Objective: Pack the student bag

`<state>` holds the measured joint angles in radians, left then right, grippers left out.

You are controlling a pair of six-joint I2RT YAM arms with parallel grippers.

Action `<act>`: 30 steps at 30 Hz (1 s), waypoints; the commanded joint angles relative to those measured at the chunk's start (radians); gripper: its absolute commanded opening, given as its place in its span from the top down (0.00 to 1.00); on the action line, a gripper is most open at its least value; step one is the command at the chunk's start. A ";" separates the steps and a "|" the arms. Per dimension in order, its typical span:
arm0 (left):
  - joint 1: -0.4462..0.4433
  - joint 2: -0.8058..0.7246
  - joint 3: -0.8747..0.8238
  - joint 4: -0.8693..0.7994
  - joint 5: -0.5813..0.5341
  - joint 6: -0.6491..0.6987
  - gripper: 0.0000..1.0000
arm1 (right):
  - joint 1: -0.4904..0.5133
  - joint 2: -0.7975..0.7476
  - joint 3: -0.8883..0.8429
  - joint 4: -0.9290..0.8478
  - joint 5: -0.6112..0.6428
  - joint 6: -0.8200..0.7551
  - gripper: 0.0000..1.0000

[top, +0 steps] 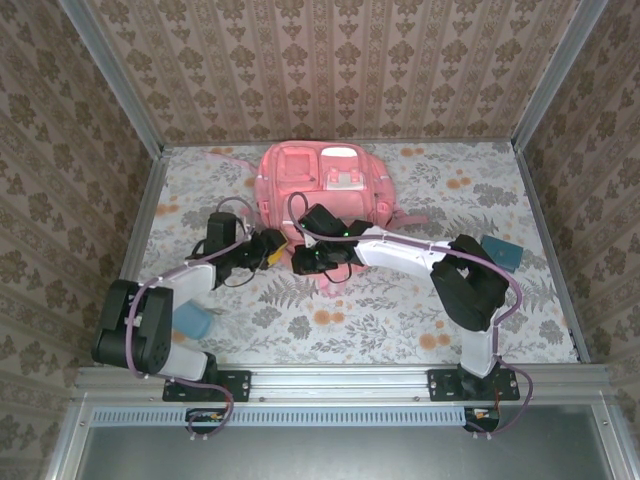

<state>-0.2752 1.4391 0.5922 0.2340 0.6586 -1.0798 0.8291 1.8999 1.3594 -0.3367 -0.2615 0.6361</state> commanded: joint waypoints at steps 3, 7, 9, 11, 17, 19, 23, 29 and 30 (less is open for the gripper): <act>-0.019 0.044 0.034 0.037 -0.001 -0.006 0.67 | 0.032 -0.086 -0.049 -0.011 -0.017 -0.005 0.99; -0.018 0.054 0.018 0.039 -0.060 -0.011 0.81 | 0.033 -0.157 -0.106 -0.046 0.073 0.014 1.00; -0.019 0.056 0.013 0.043 -0.080 -0.014 0.88 | 0.033 -0.192 -0.132 -0.071 0.132 0.031 0.99; -0.019 0.058 0.009 0.044 -0.097 -0.010 0.91 | 0.032 -0.226 -0.155 -0.117 0.215 0.053 1.00; -0.018 0.066 0.010 0.040 -0.121 0.003 0.97 | 0.028 -0.313 -0.217 -0.255 0.441 0.123 0.99; -0.018 0.069 0.012 0.044 -0.119 0.004 0.97 | 0.023 -0.333 -0.234 -0.273 0.476 0.142 0.99; -0.018 0.073 0.022 0.053 -0.090 0.003 0.98 | 0.024 -0.337 -0.235 -0.247 0.435 0.106 0.97; -0.020 0.060 0.028 0.053 -0.069 0.002 0.99 | 0.039 -0.303 -0.204 -0.154 0.295 0.040 0.95; -0.023 0.057 0.031 0.054 -0.060 0.005 0.99 | 0.046 -0.295 -0.192 -0.146 0.280 0.033 0.91</act>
<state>-0.2996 1.5059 0.5945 0.2390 0.6022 -1.0996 0.8574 1.5814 1.1305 -0.5190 0.0910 0.7113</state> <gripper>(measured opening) 0.041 0.072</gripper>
